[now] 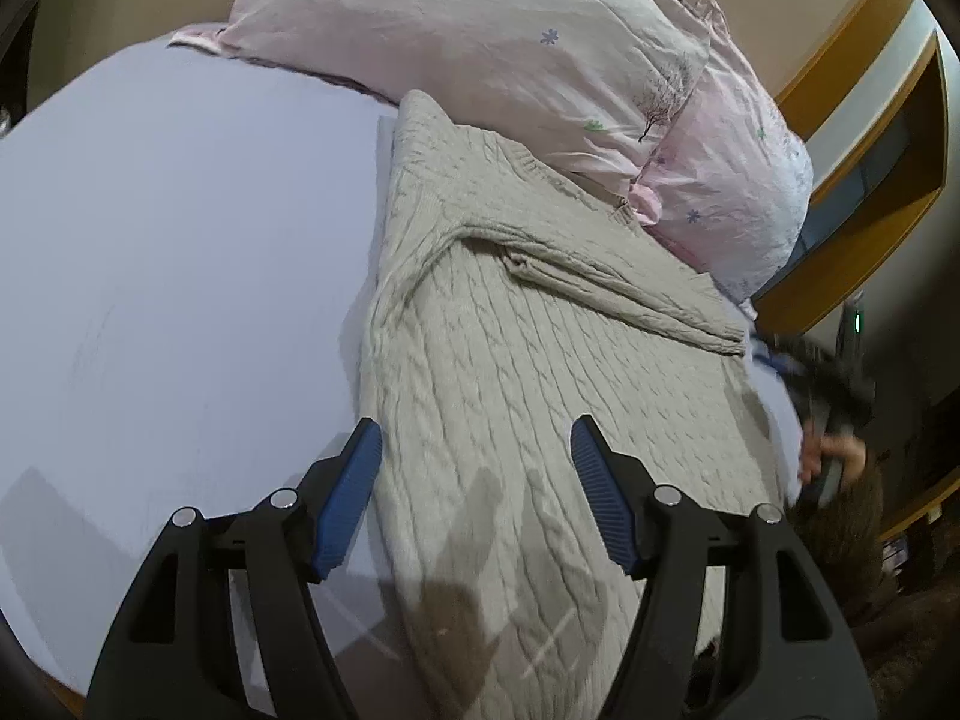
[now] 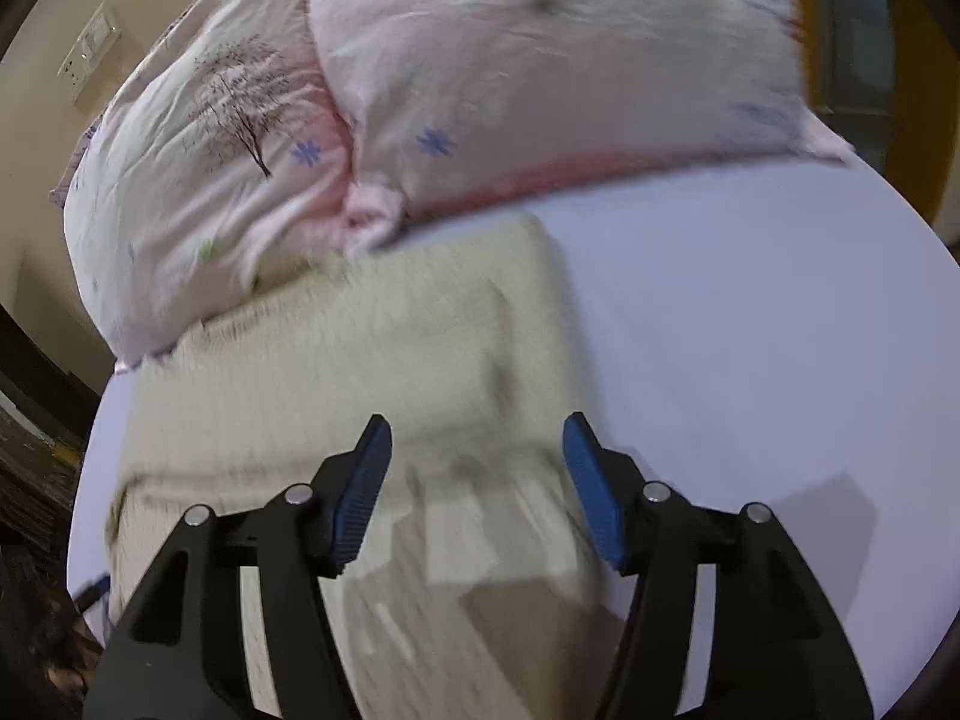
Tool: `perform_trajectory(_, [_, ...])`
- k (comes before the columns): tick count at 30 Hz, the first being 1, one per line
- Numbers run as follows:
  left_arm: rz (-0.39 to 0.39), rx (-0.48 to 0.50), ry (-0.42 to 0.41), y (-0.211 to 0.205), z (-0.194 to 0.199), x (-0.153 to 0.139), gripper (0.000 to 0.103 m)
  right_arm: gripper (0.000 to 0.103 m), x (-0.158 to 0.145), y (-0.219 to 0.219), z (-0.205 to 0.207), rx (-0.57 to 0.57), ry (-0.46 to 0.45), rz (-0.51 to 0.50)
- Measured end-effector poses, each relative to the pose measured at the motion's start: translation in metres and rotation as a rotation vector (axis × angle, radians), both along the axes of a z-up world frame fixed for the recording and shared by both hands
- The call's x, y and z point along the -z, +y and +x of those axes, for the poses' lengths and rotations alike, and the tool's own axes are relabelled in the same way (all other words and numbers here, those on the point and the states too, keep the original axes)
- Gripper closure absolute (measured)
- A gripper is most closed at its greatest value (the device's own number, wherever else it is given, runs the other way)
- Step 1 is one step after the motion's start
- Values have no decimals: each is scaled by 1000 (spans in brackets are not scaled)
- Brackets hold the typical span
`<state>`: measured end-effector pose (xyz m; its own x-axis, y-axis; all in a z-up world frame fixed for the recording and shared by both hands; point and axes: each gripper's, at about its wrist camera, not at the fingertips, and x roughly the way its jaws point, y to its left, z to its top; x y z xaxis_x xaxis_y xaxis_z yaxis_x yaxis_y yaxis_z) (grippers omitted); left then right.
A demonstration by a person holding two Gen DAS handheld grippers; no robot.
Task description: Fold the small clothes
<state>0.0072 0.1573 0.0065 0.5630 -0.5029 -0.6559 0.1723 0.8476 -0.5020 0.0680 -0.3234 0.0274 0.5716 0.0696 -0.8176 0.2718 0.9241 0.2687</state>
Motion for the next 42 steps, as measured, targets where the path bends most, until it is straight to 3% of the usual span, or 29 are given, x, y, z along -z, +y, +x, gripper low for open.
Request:
perform_trajectory(5, [-2,-61,8,9,-24,1,37,54,14,-4,-63,-29,51,140])
perform_trajectory(9, [-49,13,17,2,-46,2,38,69,22,12,-108,-118,52,299])
perform_trajectory(11, [-97,63,40,-2,-59,5,53,72,27,17,-131,-156,52,396])
perform_trajectory(15, [-201,110,78,-5,-81,16,70,82,41,22,-176,-188,45,562])
perform_trajectory(18, [-266,130,93,-10,-91,24,78,95,46,26,-188,-210,55,594])
perform_trajectory(19, [-272,138,101,-13,-92,26,90,95,43,28,-187,-213,42,598])
perform_trajectory(22, [-294,159,71,-20,-86,14,96,96,17,27,-170,-223,-55,612])
perform_trajectory(26, [-263,124,-53,-12,-54,-41,96,96,-35,16,-121,-237,-239,567])
perform_trajectory(28, [-212,67,-118,-9,-22,-61,96,96,-54,5,-89,-221,-315,531])
perform_trajectory(31, [-166,-57,-183,-10,59,-83,96,96,-63,-18,-18,-155,-389,533])
perform_trajectory(34, [-93,-114,-194,-20,125,-80,96,96,-48,-28,46,-70,-354,483])
perform_trajectory(38, [8,-156,-100,-41,206,-53,96,96,-9,-36,114,30,-239,477])
perform_trajectory(42, [34,-166,-21,-41,236,-25,96,94,22,-38,144,95,-123,430])
